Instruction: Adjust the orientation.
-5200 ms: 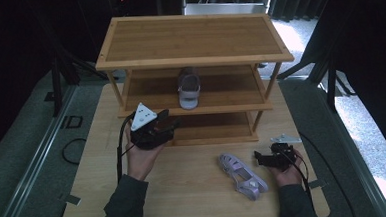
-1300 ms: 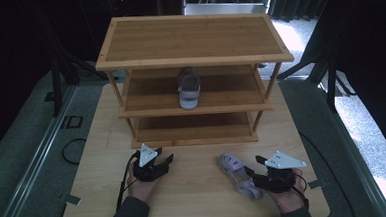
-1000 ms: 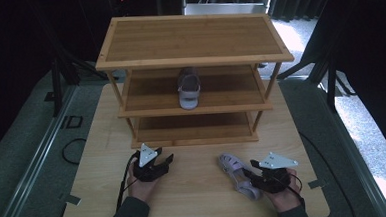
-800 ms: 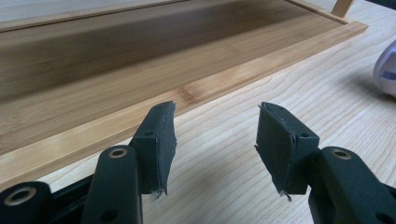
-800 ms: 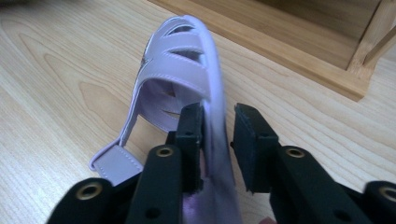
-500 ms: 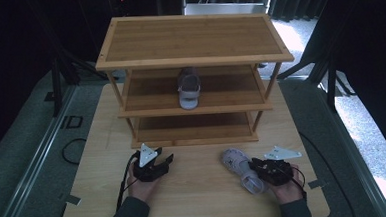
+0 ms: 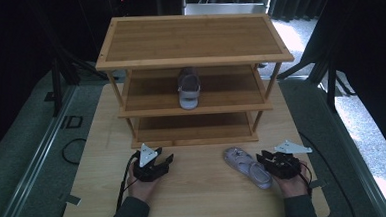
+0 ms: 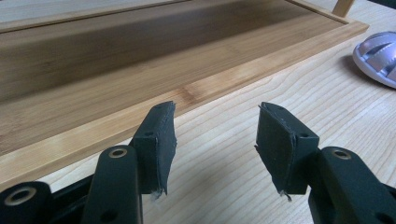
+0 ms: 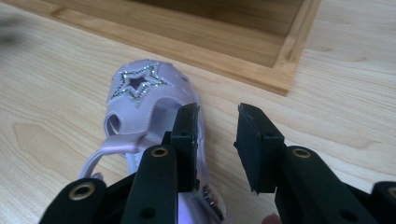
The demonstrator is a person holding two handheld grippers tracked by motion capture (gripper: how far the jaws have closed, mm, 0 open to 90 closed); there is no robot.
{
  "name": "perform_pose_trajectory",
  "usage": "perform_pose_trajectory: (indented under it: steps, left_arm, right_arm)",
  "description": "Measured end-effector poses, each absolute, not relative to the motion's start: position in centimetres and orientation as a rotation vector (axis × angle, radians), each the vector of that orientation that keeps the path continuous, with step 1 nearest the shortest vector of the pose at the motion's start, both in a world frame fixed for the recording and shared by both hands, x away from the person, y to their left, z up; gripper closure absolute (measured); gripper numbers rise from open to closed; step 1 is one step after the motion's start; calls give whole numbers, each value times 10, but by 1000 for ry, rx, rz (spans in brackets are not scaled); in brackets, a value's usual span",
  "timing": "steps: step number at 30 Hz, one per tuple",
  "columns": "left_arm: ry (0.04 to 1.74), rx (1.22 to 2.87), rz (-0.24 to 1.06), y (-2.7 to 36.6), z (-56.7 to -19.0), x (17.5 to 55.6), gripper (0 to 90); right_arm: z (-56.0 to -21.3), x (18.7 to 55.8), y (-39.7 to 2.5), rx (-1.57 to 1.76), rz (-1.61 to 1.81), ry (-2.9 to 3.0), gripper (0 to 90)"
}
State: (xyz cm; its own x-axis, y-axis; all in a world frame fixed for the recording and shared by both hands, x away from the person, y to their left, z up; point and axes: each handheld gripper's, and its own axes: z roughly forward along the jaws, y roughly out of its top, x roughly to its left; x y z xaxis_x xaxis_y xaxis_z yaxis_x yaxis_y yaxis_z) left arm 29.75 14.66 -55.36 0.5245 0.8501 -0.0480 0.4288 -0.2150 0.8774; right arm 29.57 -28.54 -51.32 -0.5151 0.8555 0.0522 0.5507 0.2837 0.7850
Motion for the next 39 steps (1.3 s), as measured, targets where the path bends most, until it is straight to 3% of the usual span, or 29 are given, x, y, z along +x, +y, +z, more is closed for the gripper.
perform_pose_trajectory:
  steps: [12,23,39]
  left_arm:
    - [1059,1833,569,147,-554,298,477]
    - [1057,1835,567,147,-554,298,476]
    - [1057,1837,568,146,-554,298,476]
  right_arm:
    - [-505,285,-291,1252,1136,2131,596]
    - [-503,265,-295,1231,1155,2113,409]
    - [-516,233,-291,1163,1122,2199,222]
